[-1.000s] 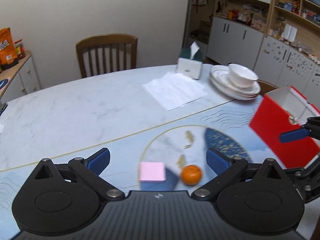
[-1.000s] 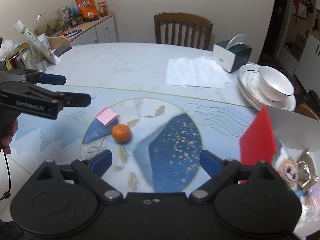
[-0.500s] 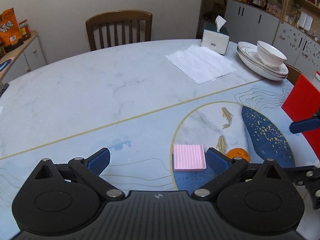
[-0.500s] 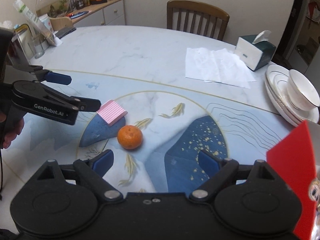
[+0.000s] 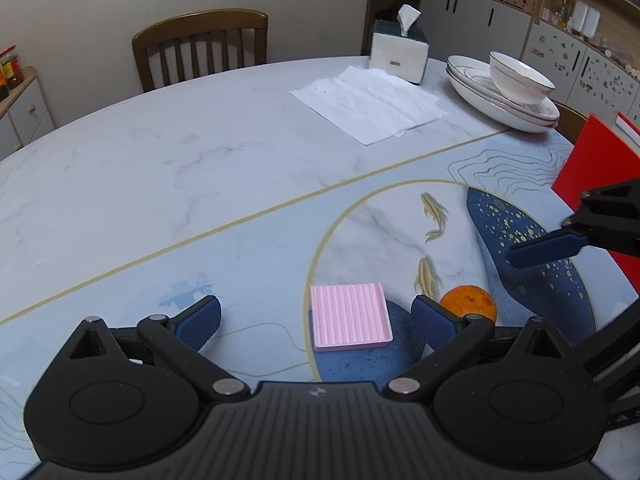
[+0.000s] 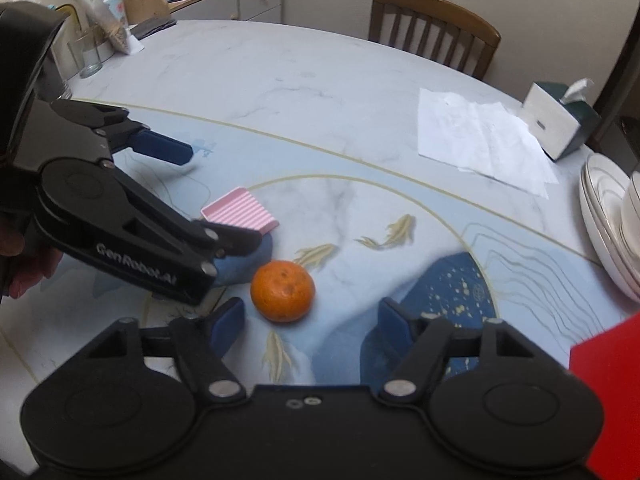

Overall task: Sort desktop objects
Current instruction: 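Grasp the pink sponge with the left tool while the right tool grasps the orange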

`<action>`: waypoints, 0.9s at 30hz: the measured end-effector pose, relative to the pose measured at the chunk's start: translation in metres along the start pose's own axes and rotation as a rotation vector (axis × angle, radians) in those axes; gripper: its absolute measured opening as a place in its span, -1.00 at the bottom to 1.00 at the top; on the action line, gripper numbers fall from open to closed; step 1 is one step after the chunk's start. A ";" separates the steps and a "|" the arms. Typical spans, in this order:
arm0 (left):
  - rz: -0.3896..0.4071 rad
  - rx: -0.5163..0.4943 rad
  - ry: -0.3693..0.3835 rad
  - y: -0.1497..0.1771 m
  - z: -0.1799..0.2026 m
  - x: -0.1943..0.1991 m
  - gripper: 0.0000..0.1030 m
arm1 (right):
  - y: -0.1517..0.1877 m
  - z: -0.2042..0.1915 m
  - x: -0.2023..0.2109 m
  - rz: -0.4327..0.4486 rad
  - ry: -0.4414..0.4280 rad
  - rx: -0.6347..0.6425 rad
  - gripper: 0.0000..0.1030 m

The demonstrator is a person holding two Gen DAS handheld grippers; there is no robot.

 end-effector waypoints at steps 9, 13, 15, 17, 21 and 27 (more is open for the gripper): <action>-0.003 -0.013 0.005 0.001 0.001 -0.004 0.58 | -0.002 -0.008 -0.007 0.007 -0.029 0.042 -0.03; 0.001 -0.036 0.005 0.001 0.004 -0.003 0.39 | -0.003 -0.011 -0.009 0.008 -0.036 0.054 -0.14; 0.002 -0.038 0.006 0.001 0.005 -0.003 0.31 | -0.003 -0.012 -0.009 0.005 -0.046 0.053 -0.29; 0.002 -0.045 0.007 0.001 0.007 -0.002 0.22 | -0.004 -0.013 -0.010 0.005 -0.046 0.060 -0.33; -0.004 -0.064 0.004 0.001 0.010 -0.001 0.07 | -0.004 -0.014 -0.009 0.008 -0.046 0.061 -0.34; -0.010 -0.071 0.006 0.001 0.011 0.002 -0.23 | -0.002 -0.008 -0.005 0.009 -0.026 0.046 -0.35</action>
Point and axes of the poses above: each gripper's, at about its wrist camera, not at the fingertips, and x roughly against the way its jaws point, z to its right, y to its underside, the point moved 7 cm from there along -x, roughly the way its jaws point, and after that the axes turned 15 degrees about z, right-handed, at the moved point
